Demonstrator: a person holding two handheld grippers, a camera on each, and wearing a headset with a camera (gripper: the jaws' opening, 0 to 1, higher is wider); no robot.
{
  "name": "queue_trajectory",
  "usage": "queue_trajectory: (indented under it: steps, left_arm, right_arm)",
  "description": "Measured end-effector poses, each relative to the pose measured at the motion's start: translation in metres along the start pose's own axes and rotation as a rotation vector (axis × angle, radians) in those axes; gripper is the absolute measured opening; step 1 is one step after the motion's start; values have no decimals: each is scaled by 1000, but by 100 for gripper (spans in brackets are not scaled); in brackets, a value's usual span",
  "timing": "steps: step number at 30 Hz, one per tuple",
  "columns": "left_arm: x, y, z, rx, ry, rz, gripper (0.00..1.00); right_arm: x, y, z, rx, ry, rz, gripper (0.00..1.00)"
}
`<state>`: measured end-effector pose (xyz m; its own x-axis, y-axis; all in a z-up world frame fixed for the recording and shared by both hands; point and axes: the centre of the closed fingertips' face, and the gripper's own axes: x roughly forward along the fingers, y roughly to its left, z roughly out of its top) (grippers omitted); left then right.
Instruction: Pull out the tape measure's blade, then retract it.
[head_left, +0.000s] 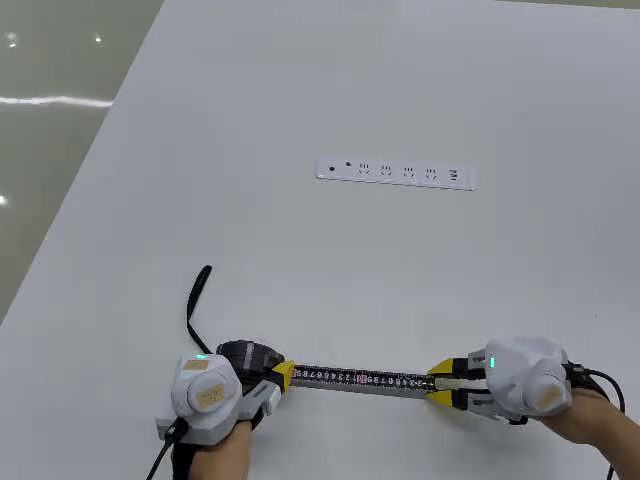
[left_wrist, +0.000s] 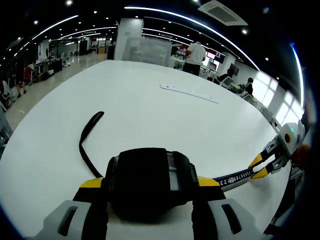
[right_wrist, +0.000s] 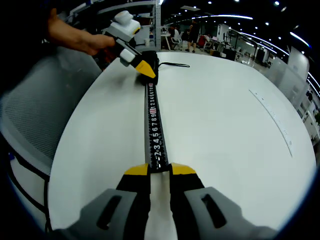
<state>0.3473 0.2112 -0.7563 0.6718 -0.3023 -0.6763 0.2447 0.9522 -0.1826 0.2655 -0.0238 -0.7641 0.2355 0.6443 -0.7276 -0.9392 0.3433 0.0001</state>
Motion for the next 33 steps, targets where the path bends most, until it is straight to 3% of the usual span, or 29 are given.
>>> queue_trajectory:
  steps: [33]
  left_arm:
    - [1, 0, 0, -7, 9, -12, 65]
  right_arm:
    - [18, 3, 18, 8, -33, 15, 12]
